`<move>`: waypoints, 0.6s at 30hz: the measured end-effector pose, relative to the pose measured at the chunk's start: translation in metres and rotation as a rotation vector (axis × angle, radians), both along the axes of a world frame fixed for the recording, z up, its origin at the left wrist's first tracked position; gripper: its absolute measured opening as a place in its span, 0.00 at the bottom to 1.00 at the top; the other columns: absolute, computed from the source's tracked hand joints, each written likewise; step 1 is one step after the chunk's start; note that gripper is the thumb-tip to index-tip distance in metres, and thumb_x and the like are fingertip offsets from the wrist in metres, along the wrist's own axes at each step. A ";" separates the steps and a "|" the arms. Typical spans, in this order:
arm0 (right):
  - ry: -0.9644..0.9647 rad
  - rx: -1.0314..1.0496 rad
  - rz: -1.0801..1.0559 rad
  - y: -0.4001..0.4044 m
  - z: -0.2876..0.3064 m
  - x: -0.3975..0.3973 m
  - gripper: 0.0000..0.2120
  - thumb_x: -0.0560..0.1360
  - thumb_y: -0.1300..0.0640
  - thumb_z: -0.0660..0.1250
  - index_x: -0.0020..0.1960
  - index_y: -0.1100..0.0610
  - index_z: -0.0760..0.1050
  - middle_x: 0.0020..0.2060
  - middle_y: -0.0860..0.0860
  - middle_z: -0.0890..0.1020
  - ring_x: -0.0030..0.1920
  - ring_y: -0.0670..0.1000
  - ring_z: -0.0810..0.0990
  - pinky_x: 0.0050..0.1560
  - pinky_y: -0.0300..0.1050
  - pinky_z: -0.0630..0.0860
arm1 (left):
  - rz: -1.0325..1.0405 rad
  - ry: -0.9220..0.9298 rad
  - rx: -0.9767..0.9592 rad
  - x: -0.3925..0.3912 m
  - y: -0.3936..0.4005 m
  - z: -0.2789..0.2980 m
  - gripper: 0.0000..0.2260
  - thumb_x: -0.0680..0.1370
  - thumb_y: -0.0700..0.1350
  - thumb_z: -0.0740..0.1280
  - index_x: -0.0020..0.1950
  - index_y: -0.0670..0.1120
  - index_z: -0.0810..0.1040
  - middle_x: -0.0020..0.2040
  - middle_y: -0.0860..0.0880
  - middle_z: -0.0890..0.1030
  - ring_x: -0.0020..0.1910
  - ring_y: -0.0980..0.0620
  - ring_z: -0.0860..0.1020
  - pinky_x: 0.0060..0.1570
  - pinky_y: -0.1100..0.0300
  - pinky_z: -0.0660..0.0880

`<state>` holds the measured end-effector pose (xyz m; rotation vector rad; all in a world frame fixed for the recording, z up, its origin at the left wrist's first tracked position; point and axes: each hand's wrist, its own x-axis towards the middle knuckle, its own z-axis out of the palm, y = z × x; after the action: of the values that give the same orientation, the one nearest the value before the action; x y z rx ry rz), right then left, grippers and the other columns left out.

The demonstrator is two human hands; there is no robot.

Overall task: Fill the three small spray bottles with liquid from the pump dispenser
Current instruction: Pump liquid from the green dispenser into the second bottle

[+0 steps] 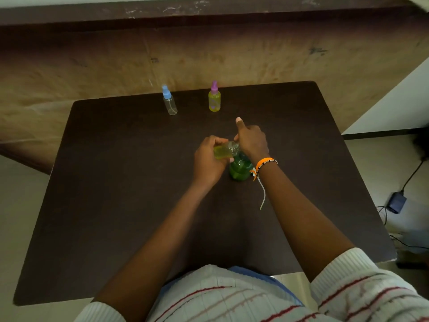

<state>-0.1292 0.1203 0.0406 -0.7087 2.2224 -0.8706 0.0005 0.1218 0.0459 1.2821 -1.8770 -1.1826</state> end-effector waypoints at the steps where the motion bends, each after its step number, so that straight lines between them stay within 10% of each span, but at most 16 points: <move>1: 0.000 -0.008 0.003 0.000 0.001 0.000 0.30 0.79 0.36 0.53 0.52 0.60 0.80 0.54 0.57 0.81 0.55 0.59 0.78 0.60 0.54 0.72 | -0.003 0.000 -0.005 0.000 0.000 0.000 0.18 0.63 0.35 0.75 0.51 0.44 0.78 0.49 0.50 0.79 0.46 0.55 0.76 0.40 0.78 0.67; 9: -0.092 -0.061 0.034 0.001 0.009 -0.001 0.29 0.81 0.39 0.51 0.33 0.54 0.78 0.46 0.56 0.82 0.50 0.56 0.78 0.53 0.48 0.71 | -0.011 0.011 -0.004 0.002 -0.001 0.006 0.18 0.64 0.36 0.76 0.51 0.44 0.78 0.49 0.51 0.79 0.46 0.57 0.75 0.40 0.78 0.67; 18: -0.005 -0.019 -0.008 0.002 0.005 0.002 0.30 0.80 0.37 0.50 0.51 0.59 0.81 0.53 0.57 0.82 0.56 0.59 0.78 0.63 0.55 0.71 | 0.003 -0.001 0.030 0.000 0.000 0.000 0.18 0.63 0.35 0.75 0.50 0.45 0.78 0.50 0.48 0.80 0.47 0.54 0.77 0.42 0.75 0.68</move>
<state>-0.1270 0.1224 0.0453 -0.7063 2.2167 -0.8968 0.0004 0.1213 0.0462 1.3011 -1.8638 -1.2127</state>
